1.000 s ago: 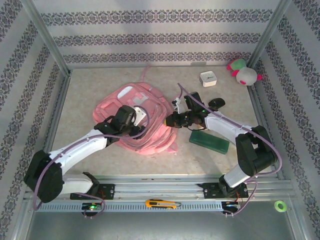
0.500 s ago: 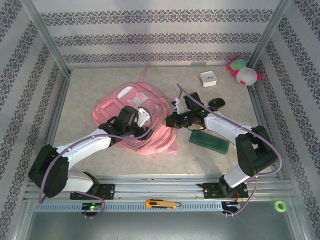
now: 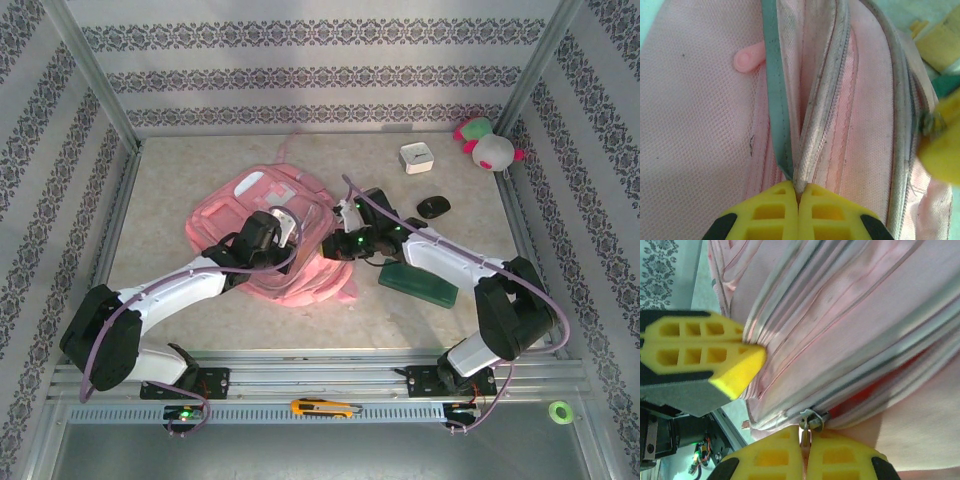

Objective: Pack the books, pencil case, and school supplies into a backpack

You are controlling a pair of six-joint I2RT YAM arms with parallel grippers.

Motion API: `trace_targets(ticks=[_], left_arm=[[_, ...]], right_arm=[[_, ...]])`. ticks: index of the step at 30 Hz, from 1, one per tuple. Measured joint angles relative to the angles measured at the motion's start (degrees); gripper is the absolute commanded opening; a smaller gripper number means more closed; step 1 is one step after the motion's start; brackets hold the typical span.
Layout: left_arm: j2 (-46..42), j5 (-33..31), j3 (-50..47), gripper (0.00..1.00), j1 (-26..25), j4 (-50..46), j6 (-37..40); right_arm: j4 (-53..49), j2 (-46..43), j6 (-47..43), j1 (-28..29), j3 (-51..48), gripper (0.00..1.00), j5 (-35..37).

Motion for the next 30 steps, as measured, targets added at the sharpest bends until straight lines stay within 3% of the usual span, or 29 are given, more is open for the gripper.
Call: trace_targets(ticks=[15,30], left_arm=[[0.02,-3.91,2.71,0.0,-0.17,0.22,-4.04],[0.79,-4.79,3.87,0.0,-0.13,0.2,-5.57]], right_arm=[[4.7,-0.81,9.01,12.57,-0.02,0.0,10.64],[14.34,-1.66,19.74,18.64,-4.39,0.0,21.2]])
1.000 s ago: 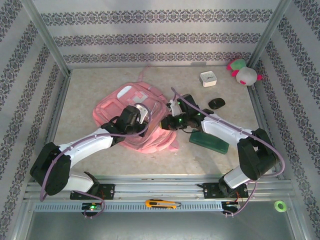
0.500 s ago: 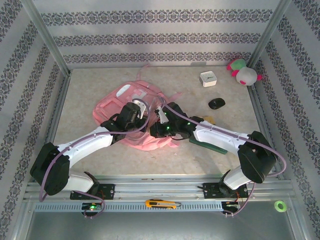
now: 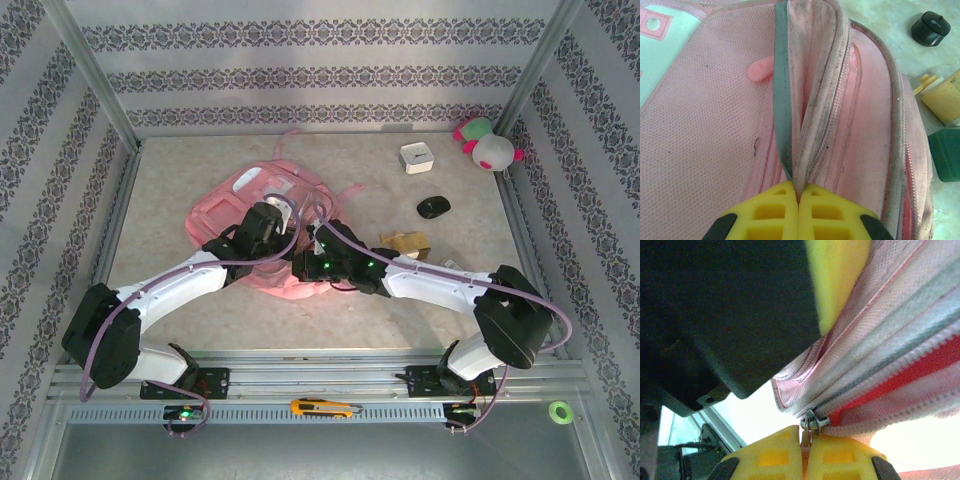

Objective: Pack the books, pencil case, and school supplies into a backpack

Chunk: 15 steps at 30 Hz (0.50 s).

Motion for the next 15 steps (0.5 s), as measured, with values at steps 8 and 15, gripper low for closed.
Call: trace_targets(ticks=[8,15], left_arm=[[0.0,0.09,0.11,0.0,0.28,0.02,-0.9],[0.83,0.07,0.48,0.0,0.28,0.22,-1.38]], right_arm=[[3.98,-0.79,3.96,4.22,-2.73,0.0,6.4],[5.53,-0.87,4.55,5.07,-3.67,0.0,8.17]])
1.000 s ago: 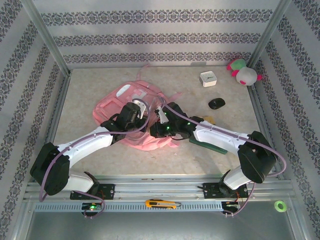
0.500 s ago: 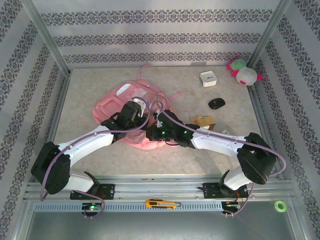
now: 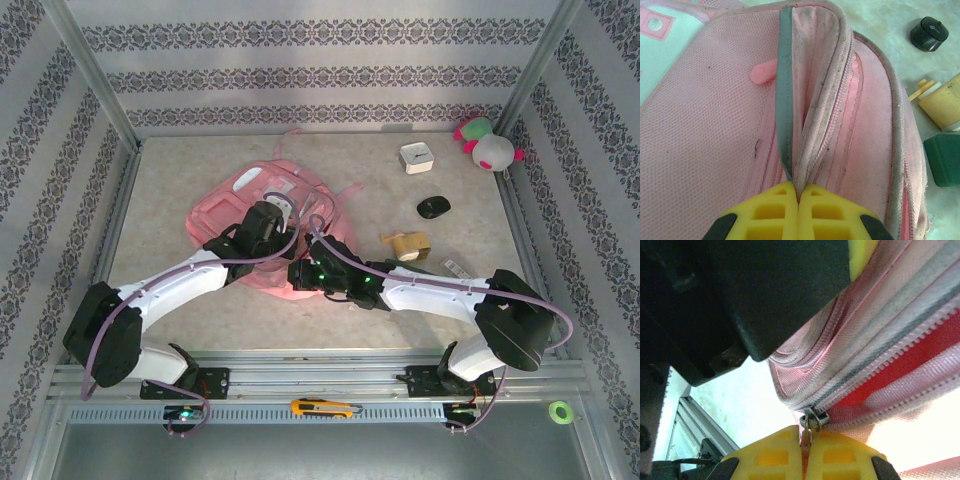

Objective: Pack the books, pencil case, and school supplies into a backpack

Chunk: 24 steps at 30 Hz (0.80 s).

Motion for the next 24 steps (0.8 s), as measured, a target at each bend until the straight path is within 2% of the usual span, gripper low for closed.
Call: trace_targets(ticks=[11,24], left_arm=[[3.63,0.46,0.0,0.0,0.09,3.08,-2.36],[3.72,5.53,0.94,0.0,2.23,2.99,-2.45]], right_arm=[[1.14,1.62,3.82,0.39,-0.09,0.0,2.56],[1.46,1.64,2.99,-0.31,0.15,0.0,-0.61]])
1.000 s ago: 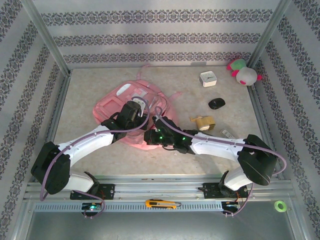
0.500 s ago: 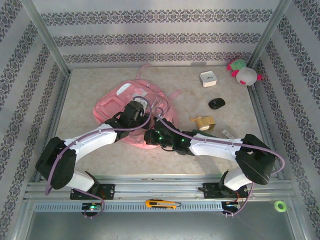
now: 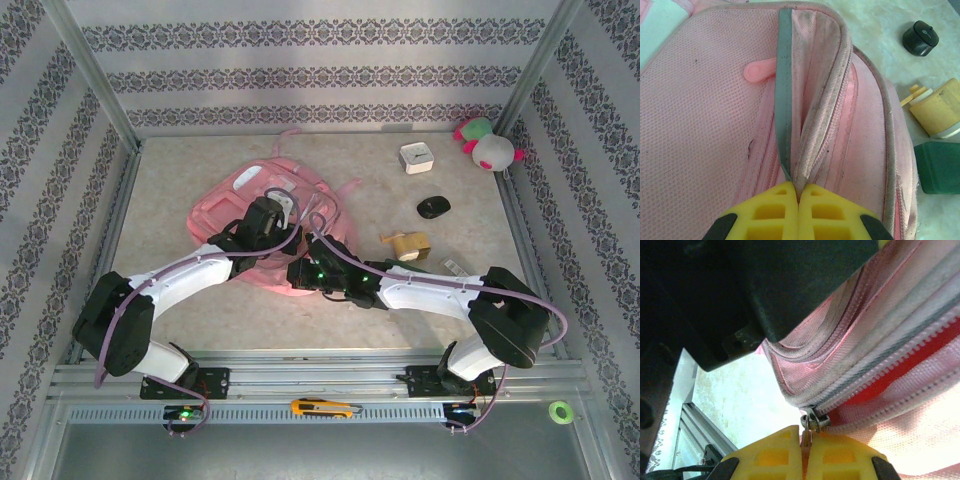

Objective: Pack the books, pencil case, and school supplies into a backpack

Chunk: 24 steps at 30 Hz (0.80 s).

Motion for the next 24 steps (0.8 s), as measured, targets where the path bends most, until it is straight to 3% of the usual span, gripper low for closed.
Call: trace_targets(ticks=[11,13,16,20,24], left_arm=[[-0.07,0.96,0.35,0.0,0.48,-0.02,-0.26],[-0.07,1.4,0.44,0.0,0.52,0.0,-0.37],[-0.15,1.7,0.52,0.0,0.76,0.46,-0.28],[-1.66,2.89,0.2,0.0,1.9,1.33,0.61],[-4.61,5.38,-1.81,0.0,3.52,3.15,2.27]], right_arm=[[6.84,1.18,4.72,2.8,-2.82,0.02,3.78],[7.76,0.72,4.92,2.8,-4.15,0.26,3.82],[7.21,-2.19,3.52,2.23,-5.03,0.47,1.81],[4.66,-11.74,1.88,-0.76,-7.1,0.54,-0.85],[3.26,-18.86,0.87,-8.04,-7.89,0.56,-4.09]])
